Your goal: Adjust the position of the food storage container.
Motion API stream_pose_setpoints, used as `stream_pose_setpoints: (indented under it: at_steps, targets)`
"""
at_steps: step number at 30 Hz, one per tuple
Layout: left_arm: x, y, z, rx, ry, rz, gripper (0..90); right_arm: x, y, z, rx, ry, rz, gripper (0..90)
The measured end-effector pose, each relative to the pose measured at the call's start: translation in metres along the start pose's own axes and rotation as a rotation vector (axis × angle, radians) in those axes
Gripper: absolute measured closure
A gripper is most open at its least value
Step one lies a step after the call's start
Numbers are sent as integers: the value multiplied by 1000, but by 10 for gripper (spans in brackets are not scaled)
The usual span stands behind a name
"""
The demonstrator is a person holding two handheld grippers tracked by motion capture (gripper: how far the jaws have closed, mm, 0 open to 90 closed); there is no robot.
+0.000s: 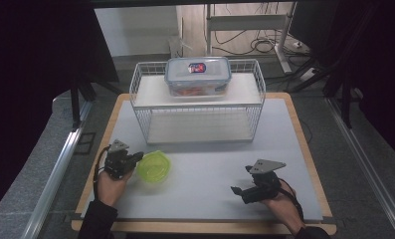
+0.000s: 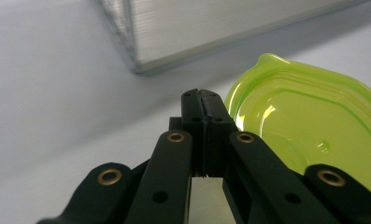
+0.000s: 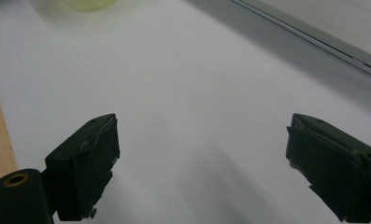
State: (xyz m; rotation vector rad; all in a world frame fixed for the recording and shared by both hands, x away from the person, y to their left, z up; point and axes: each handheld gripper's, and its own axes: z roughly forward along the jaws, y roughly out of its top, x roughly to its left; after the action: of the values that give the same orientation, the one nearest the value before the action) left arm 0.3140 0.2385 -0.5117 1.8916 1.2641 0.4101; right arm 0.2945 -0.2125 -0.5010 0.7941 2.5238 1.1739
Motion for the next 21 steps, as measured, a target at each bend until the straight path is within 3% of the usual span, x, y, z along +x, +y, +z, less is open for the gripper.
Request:
stream_pose_setpoints:
  at_steps: [6, 12, 18, 21]
  targets:
    - [-26, 7, 10, 27, -58, 55, 900, 0, 0, 0, 3, -1, 4, 94]
    - [-45, 11, 20, 27, -113, 70, 900, -1, -1, 1, 10, 0, 4, 94]
    - [-51, 13, 24, 26, -124, 86, 900, -1, -1, 1, 12, -1, 3, 94]
    - [-47, 12, 19, 17, -120, 67, 900, -1, -1, 0, 11, -2, 5, 94]
